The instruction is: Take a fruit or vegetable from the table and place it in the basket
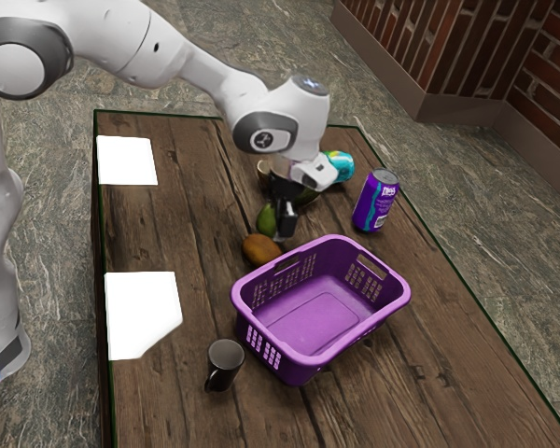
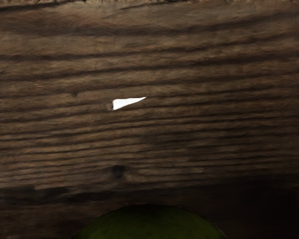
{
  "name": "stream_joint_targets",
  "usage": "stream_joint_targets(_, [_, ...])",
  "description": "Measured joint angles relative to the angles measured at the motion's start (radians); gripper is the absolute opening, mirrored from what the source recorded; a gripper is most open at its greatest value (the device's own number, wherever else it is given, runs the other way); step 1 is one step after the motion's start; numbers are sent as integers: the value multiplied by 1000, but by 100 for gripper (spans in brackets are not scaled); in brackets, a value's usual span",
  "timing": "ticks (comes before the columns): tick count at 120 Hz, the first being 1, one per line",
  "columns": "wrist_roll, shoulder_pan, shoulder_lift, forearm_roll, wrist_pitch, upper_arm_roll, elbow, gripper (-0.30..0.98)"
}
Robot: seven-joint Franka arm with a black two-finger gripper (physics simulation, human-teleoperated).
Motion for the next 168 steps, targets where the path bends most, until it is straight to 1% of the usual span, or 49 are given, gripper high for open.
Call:
stream_joint_targets(18, [-5, -15, -5, 7, 7, 3, 0, 33])
stream_joint_targets(35, [-9, -28, -30, 19, 3, 18, 7, 35])
stream_joint_targets(48, [-10, -13, -51, 28, -12, 32, 34, 35])
stream_joint_targets(57, [-9, -13, -107, 40, -29, 37, 45, 35])
stream_joint_targets(66, [-8, -67, -162, 48, -49, 35, 47, 36])
stream_joint_targets(74, [-6, -161, -203, 51, -66, 31, 54, 36])
stream_joint_targets(80, [-5, -238, -213, 53, -75, 29, 70, 34])
stream_joint_targets(86, [-5, -302, -210, 54, -82, 24, 93, 33])
stream_joint_targets(94, [-4, -336, -192, 54, -88, -17, 120, 32])
stream_joint_targets(101, [-4, -348, -161, 51, -92, -63, 155, 32])
stream_joint_targets(107, [-4, -360, -119, 50, -94, -83, 196, 32])
stream_joint_targets(117, [-4, -373, -63, 52, -96, -93, 247, 32])
stream_joint_targets(132, [-4, -371, -34, 55, -95, -92, 268, 32])
stream_joint_targets(137, [-2, -368, -31, 57, -94, -91, 269, 43])
stream_joint_targets(146, [2, -363, -33, 56, -94, -87, 270, 53])
stream_joint_targets(156, [6, -359, -38, 56, -94, -83, 269, 60])
stream_joint_targets(168, [10, -359, -42, 56, -94, -80, 269, 64])
